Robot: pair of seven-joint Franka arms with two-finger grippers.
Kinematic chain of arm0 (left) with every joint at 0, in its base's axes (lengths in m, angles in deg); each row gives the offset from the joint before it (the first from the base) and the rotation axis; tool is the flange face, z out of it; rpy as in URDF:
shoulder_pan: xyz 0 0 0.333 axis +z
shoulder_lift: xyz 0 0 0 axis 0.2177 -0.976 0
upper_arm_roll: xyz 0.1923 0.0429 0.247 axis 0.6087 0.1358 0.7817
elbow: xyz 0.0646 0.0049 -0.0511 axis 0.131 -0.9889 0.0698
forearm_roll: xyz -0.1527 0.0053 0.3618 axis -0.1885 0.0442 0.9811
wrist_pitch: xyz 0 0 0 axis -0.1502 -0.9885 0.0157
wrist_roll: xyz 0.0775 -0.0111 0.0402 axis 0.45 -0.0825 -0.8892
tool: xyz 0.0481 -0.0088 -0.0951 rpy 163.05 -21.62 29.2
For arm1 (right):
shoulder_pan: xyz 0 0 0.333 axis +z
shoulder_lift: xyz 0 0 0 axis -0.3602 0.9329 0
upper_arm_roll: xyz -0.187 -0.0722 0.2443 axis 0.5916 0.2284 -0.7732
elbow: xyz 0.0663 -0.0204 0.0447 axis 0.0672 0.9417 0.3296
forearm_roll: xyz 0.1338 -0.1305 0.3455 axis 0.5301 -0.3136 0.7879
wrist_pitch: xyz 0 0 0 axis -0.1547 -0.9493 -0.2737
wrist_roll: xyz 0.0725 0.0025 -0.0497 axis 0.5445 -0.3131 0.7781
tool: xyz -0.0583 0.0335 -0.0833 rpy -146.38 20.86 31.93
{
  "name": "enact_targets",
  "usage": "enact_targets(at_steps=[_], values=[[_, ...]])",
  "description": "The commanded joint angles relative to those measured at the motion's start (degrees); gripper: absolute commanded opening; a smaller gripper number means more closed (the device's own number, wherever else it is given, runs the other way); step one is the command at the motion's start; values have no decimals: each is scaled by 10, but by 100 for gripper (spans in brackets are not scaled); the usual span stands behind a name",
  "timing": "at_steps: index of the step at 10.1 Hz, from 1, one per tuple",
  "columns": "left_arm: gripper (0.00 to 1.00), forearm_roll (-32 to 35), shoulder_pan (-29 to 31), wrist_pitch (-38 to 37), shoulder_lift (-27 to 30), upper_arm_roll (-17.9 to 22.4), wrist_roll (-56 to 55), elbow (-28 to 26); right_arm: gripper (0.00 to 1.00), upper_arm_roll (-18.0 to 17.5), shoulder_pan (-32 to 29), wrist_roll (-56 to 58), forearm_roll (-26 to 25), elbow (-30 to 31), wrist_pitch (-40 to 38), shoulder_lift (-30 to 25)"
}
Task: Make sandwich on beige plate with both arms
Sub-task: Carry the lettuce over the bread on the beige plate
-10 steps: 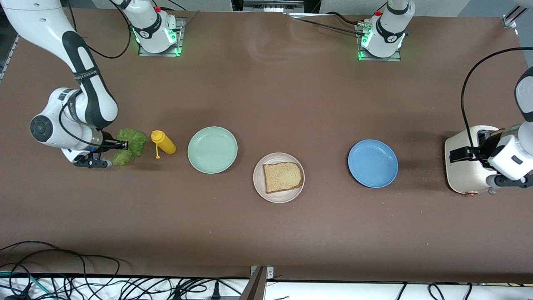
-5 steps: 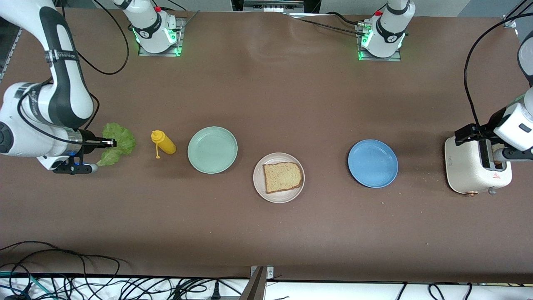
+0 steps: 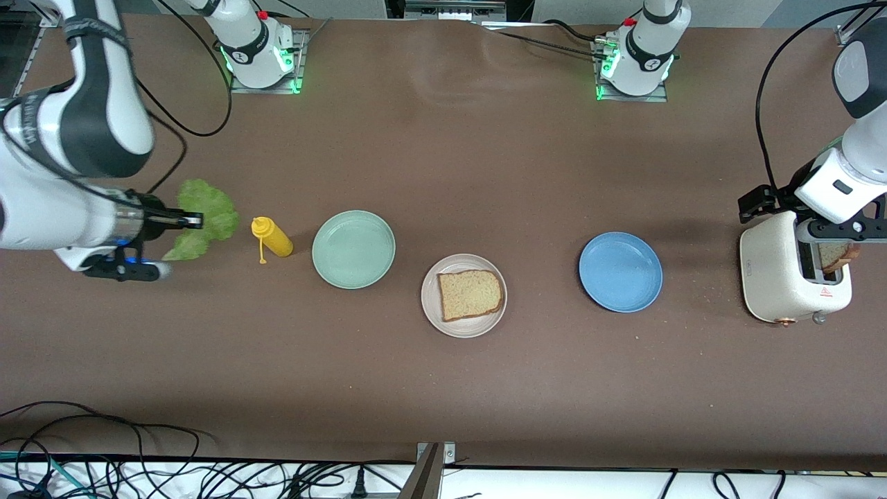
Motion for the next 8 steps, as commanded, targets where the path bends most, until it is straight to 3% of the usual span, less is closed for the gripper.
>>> enact_targets(at_steps=[1,4,6,8], values=[[100,-8,-16,-35,16,10,-6,9,0,-22,65,-161,25,-13,75,20],[100,-33,-16,-86,14,12,-1,57,0,-22,145,-331,43,-14,227,71],[100,-78,-14,-111,12,25,1,78,0,-22,191,-478,118,-13,368,118],[100,-72,-14,-121,10,26,2,91,0,-22,245,-596,125,-14,501,163]])
